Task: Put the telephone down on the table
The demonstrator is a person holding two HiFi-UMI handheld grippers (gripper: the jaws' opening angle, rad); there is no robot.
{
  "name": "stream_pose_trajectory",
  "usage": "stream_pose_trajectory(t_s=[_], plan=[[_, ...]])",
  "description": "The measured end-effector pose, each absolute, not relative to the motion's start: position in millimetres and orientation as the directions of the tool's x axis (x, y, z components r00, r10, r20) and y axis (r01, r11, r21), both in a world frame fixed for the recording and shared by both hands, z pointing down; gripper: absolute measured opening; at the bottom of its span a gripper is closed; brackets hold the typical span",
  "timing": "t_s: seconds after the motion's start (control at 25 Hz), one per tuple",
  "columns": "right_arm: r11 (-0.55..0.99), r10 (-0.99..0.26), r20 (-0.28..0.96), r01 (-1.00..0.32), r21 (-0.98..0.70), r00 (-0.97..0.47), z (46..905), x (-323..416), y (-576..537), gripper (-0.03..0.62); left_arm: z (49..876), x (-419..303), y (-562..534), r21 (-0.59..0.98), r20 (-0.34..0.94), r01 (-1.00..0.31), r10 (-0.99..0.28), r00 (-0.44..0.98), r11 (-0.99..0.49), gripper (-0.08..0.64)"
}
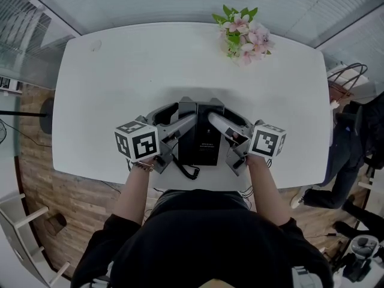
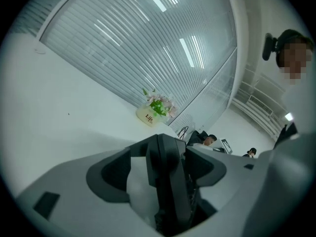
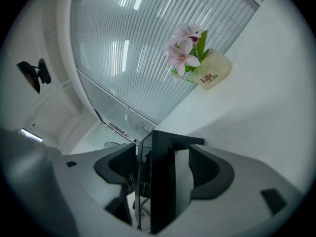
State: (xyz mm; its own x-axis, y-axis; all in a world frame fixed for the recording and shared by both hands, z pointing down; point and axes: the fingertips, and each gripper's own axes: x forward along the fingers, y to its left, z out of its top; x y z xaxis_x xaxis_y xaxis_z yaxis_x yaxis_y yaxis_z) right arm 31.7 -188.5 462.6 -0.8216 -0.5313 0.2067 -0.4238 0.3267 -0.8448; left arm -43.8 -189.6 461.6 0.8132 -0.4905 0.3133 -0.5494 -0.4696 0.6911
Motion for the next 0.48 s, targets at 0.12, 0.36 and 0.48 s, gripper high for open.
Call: stream_pose_trajectory(t_s=[0.12, 0.36, 0.48], plan=[[0.359, -0.569, 0.232, -0.492, -0.793, -0.789, 452.2, 40.3, -189.5, 0.324, 450.5, -52.3, -191.7, 0.628, 0.326, -0.606, -0.542, 0.775, -0.489, 0.348], [0.455, -0.637, 0.196, -0.569, -0.685, -0.745, 417.9, 53.1, -191.2, 0.322, 424.7, -62.1, -193.0, 0.548, 0.309, -0.665, -0.617, 0.724, -0.507, 0.35], [0.505, -0.653, 0.182, -0.602, -0.619, -0.735, 397.5, 53.7, -188.4, 0.316, 408.5, -66.3, -193.3, 0.512, 0.284, -0.688, -0.655, 0.701, -0.514, 0.35]])
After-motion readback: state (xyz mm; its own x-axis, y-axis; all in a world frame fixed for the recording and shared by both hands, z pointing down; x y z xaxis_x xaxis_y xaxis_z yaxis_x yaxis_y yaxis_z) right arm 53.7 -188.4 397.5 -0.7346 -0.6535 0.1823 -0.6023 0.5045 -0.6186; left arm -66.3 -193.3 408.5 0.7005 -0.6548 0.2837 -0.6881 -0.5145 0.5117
